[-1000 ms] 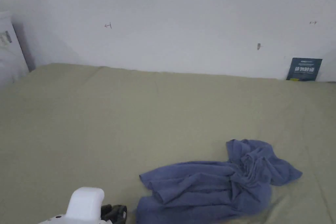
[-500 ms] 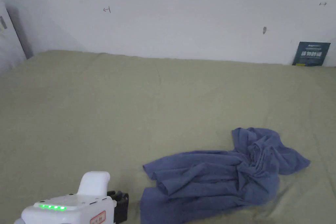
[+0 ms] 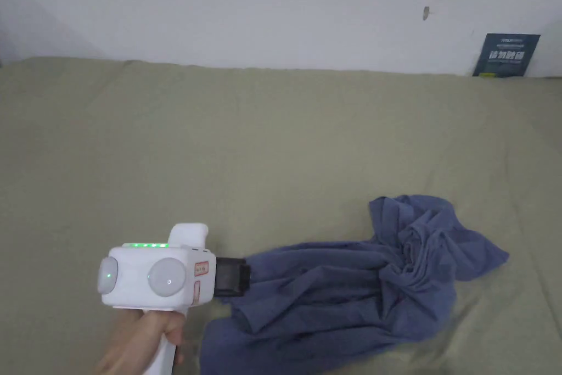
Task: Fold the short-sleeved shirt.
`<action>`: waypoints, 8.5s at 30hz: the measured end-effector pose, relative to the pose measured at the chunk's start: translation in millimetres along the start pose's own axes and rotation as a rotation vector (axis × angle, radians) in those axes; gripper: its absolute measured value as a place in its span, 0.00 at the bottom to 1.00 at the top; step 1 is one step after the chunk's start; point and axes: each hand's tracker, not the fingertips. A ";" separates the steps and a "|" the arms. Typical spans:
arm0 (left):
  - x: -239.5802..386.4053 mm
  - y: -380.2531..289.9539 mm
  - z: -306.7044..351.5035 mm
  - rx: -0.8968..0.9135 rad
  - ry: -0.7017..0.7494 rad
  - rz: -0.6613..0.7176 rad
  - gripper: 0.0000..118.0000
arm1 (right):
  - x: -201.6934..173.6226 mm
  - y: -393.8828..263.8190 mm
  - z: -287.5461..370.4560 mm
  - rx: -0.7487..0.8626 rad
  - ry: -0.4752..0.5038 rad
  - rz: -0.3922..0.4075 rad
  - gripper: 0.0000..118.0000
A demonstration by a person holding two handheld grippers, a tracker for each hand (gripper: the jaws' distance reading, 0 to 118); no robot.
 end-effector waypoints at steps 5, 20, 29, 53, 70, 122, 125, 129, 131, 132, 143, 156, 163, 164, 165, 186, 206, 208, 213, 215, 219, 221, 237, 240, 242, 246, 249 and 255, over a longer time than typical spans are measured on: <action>-12.1 6.3 -48.8 -0.116 0.054 -0.034 0.93 | 1.5 6.4 -0.6 -0.021 -0.011 -0.010 0.00; -10.4 -10.2 -17.7 -0.051 0.059 -0.049 0.00 | 20.4 25.1 5.6 0.024 -0.015 -0.028 0.00; -8.8 -9.0 -21.5 -0.054 0.042 -0.053 0.00 | 79.3 166.5 -72.8 0.069 -0.085 0.019 0.00; -10.1 -9.3 -23.6 -0.057 0.001 -0.078 0.00 | 134.1 260.5 -312.8 -0.258 -0.102 0.174 0.78; -34.5 25.7 84.8 0.146 0.039 0.083 0.00 | 183.7 303.2 -59.0 0.112 -0.054 0.047 0.01; -32.8 395.1 240.9 0.655 0.510 0.061 0.00 | 111.1 609.8 -19.5 0.463 -0.134 0.056 0.01; -29.1 413.3 219.0 0.674 0.541 0.055 0.00 | 107.9 629.3 -41.0 0.480 -0.147 0.055 0.01; -31.0 429.3 186.3 0.664 0.577 0.063 0.00 | 107.3 639.2 -70.0 0.472 -0.169 0.061 0.01; -34.1 433.0 169.4 0.662 0.572 0.065 0.00 | 110.0 638.5 -89.3 0.468 -0.169 0.040 0.01; -34.7 433.1 160.9 0.659 0.575 0.055 0.00 | 111.7 637.3 -98.2 0.463 -0.169 0.036 0.01; -57.3 309.3 40.4 0.508 0.523 -0.054 0.00 | 142.3 481.7 -196.9 0.287 -0.118 -0.017 0.01; -88.4 27.9 56.7 0.206 0.359 0.060 0.00 | 162.3 173.0 -130.8 0.046 -0.014 -0.112 0.01; -96.8 -59.1 116.3 0.179 0.355 0.108 0.00 | 157.7 86.9 -73.2 0.001 0.009 -0.159 0.01; -97.7 -69.3 125.9 0.172 0.341 0.128 0.00 | 159.1 77.5 -65.4 -0.009 0.017 -0.161 0.01; -97.5 -77.3 133.0 0.173 0.335 0.129 0.00 | 156.8 72.5 -51.5 -0.007 0.024 -0.165 0.01; -100.6 -172.4 166.1 0.094 0.234 0.209 0.97 | 167.5 1.5 -20.4 -0.097 -0.031 -0.292 1.00; -42.7 -121.1 160.2 0.170 0.073 0.065 0.04 | 37.8 12.1 41.1 0.030 0.008 -0.075 0.00; -38.9 -96.8 149.2 0.178 0.066 0.052 0.04 | 37.9 18.9 35.8 0.026 0.012 -0.077 0.00; -43.8 -5.1 94.6 0.166 0.075 0.017 0.04 | 51.9 35.4 15.8 0.030 0.005 -0.098 0.00; -47.3 36.2 64.4 0.155 0.079 0.008 0.04 | 56.5 42.6 8.1 0.028 -0.006 -0.108 0.00; -58.9 107.8 -10.2 0.094 0.099 0.026 0.05 | 67.4 56.6 -12.7 0.016 -0.028 -0.123 0.00; -65.1 137.6 -49.5 0.057 0.102 0.053 0.47 | 73.0 62.0 -25.5 0.005 -0.050 -0.123 0.00; -51.6 175.2 -106.8 -0.074 0.145 -0.074 0.00 | 115.9 77.5 -70.8 -0.053 -0.102 -0.130 0.00; -58.3 176.3 -110.9 -0.081 0.106 -0.030 0.00 | 133.9 99.6 -82.0 -0.053 -0.103 -0.130 0.00; -56.6 176.9 -117.2 -0.083 0.114 -0.033 0.00 | 148.7 122.1 -93.6 -0.051 -0.115 -0.126 0.00; -52.3 174.7 -119.0 -0.082 0.151 -0.065 0.00 | 185.6 164.0 -136.5 -0.086 -0.146 -0.105 0.00; -47.8 172.1 -116.8 -0.074 0.161 -0.076 0.00 | 210.3 187.4 -175.3 -0.156 -0.140 -0.127 0.40; -49.1 172.7 -117.9 -0.069 0.156 -0.074 0.00 | 230.4 200.0 -240.6 -0.352 -0.121 -0.120 0.99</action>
